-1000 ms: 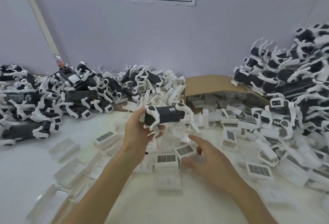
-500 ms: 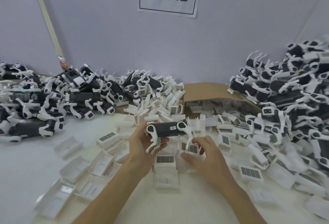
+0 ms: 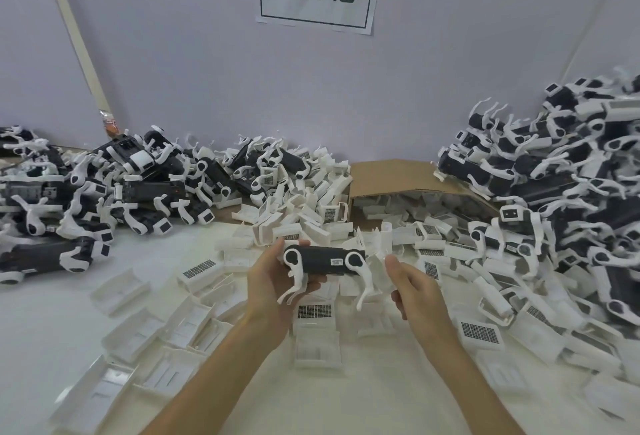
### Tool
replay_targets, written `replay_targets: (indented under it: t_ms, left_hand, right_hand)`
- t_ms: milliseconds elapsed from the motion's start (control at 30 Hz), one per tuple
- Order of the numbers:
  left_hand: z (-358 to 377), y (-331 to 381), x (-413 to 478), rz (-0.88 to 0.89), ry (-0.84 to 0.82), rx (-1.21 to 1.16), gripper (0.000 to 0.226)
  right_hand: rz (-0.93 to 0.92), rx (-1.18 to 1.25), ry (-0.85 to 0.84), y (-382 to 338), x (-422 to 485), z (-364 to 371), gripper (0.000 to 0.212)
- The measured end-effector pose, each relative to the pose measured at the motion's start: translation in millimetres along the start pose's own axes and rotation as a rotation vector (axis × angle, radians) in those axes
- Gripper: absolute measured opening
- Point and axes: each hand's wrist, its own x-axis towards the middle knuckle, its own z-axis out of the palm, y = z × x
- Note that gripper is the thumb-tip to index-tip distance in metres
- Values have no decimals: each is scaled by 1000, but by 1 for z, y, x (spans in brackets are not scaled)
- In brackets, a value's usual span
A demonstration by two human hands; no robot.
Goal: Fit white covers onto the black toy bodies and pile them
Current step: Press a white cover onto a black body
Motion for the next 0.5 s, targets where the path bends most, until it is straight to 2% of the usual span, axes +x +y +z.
replay_targets:
  t_ms: [100,200,333,500]
  left_hand:
    - [1,-2,-2,33,-51,74,49]
    - [2,-5,-3,60,-104,162,40]
    - [5,-9,-5,113,-159,247,41]
    - [9,-12,-10,130,-237,339,42]
  right_hand:
    - [5,23,11,0,-1,-1,52]
    - [-33,49,17,-1,-2,0,46]
    - [-60,52,-3,-3,-3,3,34]
    - [-141,52,-141,-8,-7,6,22]
